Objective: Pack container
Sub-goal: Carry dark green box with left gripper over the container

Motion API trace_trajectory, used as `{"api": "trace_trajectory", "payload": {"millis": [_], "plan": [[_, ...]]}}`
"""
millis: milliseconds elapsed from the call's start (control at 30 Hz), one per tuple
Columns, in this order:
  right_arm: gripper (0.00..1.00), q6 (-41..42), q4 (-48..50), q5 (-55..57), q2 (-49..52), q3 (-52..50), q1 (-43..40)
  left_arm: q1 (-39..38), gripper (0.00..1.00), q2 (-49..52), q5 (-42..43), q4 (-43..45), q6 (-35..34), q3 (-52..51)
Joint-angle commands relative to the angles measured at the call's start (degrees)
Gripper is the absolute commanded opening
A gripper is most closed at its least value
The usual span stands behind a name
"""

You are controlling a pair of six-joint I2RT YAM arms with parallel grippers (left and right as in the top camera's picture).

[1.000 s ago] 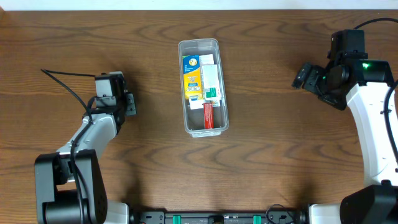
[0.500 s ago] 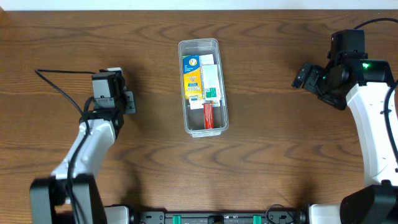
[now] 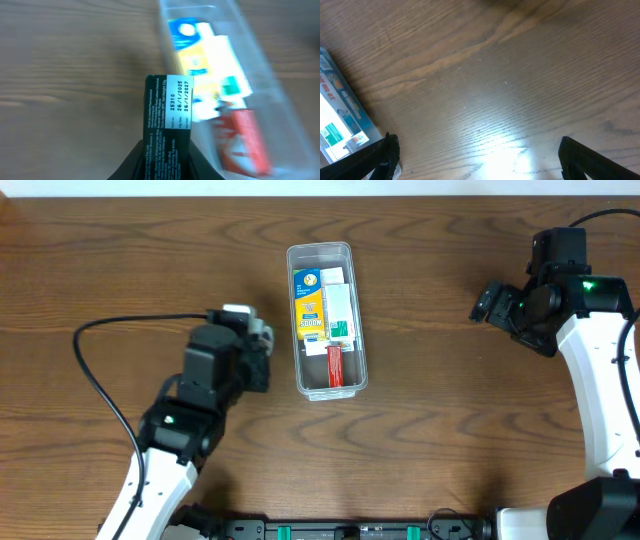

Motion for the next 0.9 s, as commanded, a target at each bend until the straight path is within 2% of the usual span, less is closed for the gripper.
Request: {"api": "trace_trajectory", "payload": {"millis": [0, 200, 400, 667, 867], "plan": [[0.99, 0.4, 0.0, 0.0, -0.5, 0.2, -0.4, -3.3, 0.14, 1.4, 1.1, -0.3, -8.3, 1.4], [0.99, 0.4, 0.0, 0.0, -0.5, 0.2, -0.4, -7.3, 0.14, 8.7, 1.1, 1.9, -13.7, 1.4], [0.99, 0.4, 0.0, 0.0, -0.5, 0.2, -0.4, -10.1, 0.14, 15.4, 1.1, 8.0, -15.2, 1.4], [0.99, 0.4, 0.0, 0.0, -0.5, 0.2, -0.4, -12.2, 0.15, 15.6, 1.4, 8.9, -15.7, 1.4], [0.99, 0.4, 0.0, 0.0, -0.5, 0.2, -0.4, -13.5, 0.15, 12.2, 1.3, 8.8, -15.8, 1.8]]}}
